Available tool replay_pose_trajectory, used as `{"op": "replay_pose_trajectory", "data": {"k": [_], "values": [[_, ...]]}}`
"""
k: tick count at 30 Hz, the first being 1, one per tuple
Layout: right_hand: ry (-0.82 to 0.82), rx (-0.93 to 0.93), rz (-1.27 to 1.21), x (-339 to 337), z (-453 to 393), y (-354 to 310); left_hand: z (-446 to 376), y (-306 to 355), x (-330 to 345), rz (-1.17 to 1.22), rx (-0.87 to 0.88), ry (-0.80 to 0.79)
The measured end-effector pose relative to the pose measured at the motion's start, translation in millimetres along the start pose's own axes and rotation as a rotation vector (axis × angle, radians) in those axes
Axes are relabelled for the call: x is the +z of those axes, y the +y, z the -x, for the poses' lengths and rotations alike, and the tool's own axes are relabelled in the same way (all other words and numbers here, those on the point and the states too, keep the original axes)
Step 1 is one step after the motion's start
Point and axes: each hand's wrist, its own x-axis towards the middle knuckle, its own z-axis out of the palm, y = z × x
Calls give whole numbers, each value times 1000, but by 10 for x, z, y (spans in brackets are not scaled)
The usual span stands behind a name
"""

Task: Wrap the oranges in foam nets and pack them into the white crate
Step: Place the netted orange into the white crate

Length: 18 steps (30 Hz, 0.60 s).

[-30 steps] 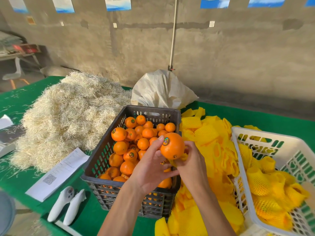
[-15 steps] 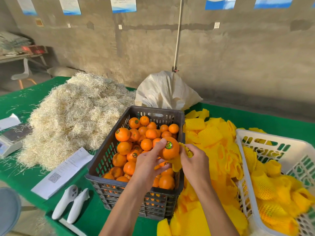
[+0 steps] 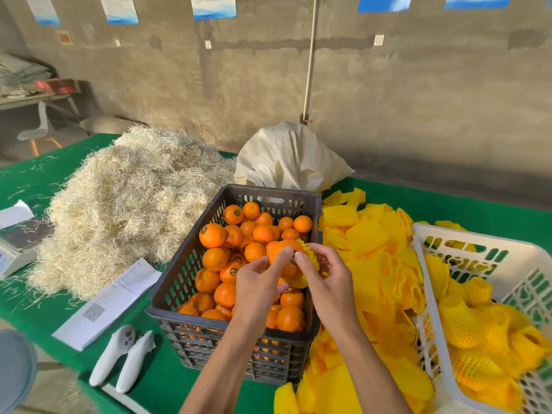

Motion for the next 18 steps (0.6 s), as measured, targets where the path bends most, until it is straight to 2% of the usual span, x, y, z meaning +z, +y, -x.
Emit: {"op": "replay_pose_trajectory", "data": {"k": [5,9,15,18], "values": [[40,-59,24,-48,16,5,-30,-1,22,-25,-16,-99],[74,-69,167,-48,13,35,-66,7,18,59,-86,-74],[-31,18,225,52,68,94,-121,93,127,286,-225,-68],[-50,55,228,113,75,97,-135,105,154,293,-242,-114]]}}
